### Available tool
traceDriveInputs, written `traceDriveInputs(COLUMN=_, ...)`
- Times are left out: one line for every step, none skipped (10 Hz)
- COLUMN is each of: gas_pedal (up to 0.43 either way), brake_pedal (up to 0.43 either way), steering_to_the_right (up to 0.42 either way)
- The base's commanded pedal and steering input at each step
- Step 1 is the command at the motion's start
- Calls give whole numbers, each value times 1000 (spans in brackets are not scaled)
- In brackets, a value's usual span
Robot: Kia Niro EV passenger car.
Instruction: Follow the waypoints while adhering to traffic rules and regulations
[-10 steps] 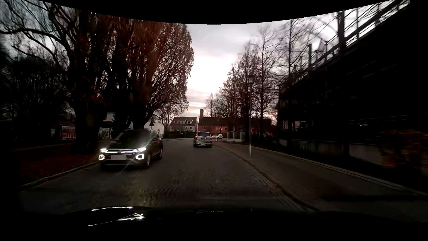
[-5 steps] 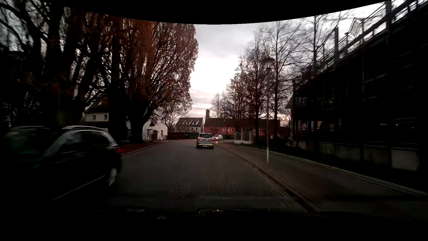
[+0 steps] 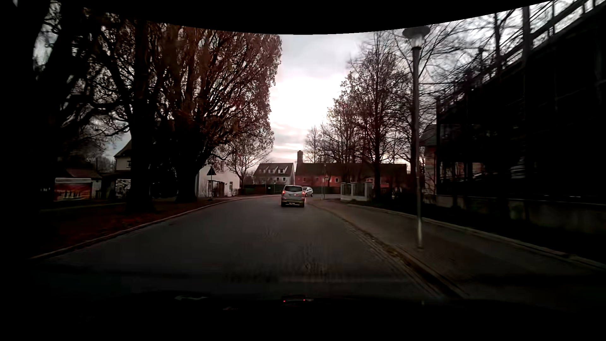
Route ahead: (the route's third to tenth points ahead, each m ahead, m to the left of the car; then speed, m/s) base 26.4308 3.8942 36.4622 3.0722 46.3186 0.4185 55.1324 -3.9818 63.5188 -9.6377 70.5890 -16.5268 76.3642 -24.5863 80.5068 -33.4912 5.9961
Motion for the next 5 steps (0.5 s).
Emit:
traceDriveInputs(gas_pedal=79, brake_pedal=0, steering_to_the_right=-30)
traceDriveInputs(gas_pedal=79, brake_pedal=0, steering_to_the_right=-29)
traceDriveInputs(gas_pedal=79, brake_pedal=0, steering_to_the_right=-33)
traceDriveInputs(gas_pedal=79, brake_pedal=0, steering_to_the_right=-34)
traceDriveInputs(gas_pedal=87, brake_pedal=0, steering_to_the_right=-36)
